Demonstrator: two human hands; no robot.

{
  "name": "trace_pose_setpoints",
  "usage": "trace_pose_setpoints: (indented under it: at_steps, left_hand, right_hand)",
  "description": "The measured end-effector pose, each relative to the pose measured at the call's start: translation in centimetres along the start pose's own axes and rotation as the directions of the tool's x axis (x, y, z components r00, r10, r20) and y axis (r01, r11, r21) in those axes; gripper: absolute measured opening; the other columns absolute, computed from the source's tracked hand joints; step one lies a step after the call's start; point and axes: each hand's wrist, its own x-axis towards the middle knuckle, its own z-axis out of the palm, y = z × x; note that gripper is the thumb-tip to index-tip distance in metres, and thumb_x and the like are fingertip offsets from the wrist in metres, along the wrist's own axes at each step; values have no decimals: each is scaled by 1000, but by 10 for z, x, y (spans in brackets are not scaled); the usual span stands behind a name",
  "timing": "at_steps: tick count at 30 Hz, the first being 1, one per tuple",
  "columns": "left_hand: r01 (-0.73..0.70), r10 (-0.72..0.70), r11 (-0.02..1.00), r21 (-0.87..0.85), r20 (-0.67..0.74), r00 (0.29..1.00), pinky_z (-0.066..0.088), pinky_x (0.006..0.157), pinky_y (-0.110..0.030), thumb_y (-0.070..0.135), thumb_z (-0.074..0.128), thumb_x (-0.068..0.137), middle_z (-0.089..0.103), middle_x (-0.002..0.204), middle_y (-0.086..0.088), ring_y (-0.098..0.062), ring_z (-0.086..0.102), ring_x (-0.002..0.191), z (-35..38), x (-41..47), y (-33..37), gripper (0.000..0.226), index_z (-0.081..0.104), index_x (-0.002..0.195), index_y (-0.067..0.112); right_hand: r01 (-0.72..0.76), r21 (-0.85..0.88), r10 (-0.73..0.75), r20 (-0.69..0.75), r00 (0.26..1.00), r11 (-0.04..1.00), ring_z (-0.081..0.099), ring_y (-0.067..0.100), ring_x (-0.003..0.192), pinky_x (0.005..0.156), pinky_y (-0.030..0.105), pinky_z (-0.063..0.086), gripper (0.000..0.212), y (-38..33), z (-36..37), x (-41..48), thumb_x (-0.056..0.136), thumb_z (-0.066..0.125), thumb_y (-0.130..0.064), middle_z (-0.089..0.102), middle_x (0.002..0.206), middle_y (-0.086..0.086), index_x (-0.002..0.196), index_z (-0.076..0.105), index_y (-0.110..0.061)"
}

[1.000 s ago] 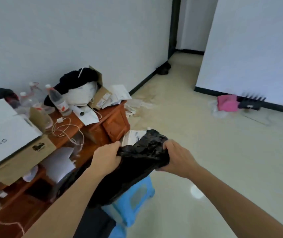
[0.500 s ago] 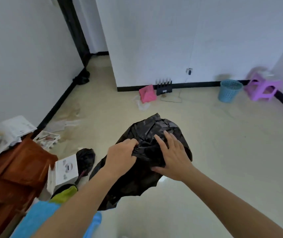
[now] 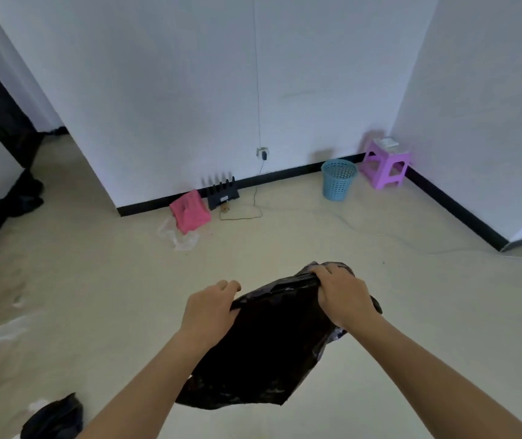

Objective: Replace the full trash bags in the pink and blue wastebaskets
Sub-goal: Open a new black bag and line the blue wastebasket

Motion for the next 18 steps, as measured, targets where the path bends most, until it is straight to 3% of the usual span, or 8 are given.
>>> trace_pose_setpoints:
  at_steps: [2, 5, 9, 15, 18]
  left_hand:
    - [-74, 74, 997, 6, 35, 997, 49, 71, -34, 41, 57, 92, 62, 112, 9, -20, 65, 94, 1, 54, 9, 36, 52, 126, 29]
    - [-150, 151, 988, -33, 46, 987, 46, 65, -33, 38, 58, 91, 64, 103, 6, -23, 64, 84, 7, 135, 35, 25, 57, 112, 25]
    - [-152, 166, 973, -176, 68, 984, 37, 63, -29, 35, 59, 89, 66, 91, 7, -21, 62, 81, 26, 244, 74, 18, 58, 104, 26]
    - [-148, 157, 970, -194, 31, 987, 36, 61, -29, 34, 55, 94, 55, 76, 12, -17, 57, 72, 47, 422, 126, 11, 57, 102, 27]
    - [-167, 162, 968, -187, -38, 986, 40, 57, -31, 41, 47, 99, 53, 67, 11, -16, 56, 63, 32, 509, 147, 21, 57, 101, 22]
  right_hand:
    - [-101, 26, 101, -10, 995, 995, 57, 19, 114, 72, 31, 46, 40, 27, -11, 26, 97, 44, -22, 58, 128, -5, 136, 51, -28]
    - [-207, 47, 209, -36, 977, 977, 59, 19, 111, 72, 31, 47, 39, 77, -16, 63, 96, 45, -21, 59, 126, -5, 134, 53, -28]
    - [-314, 86, 318, -28, 948, 945, 58, 18, 113, 80, 33, 51, 40, 144, -12, 118, 96, 46, -26, 58, 127, -8, 135, 51, -31]
    - [-379, 163, 390, -43, 920, 911, 60, 22, 109, 82, 34, 49, 36, 246, -10, 249, 99, 44, -30, 58, 123, -3, 133, 53, -26]
    - [-338, 226, 361, -70, 930, 914, 60, 23, 107, 82, 36, 48, 34, 275, -35, 327, 98, 45, -31, 59, 118, 0, 129, 55, -23]
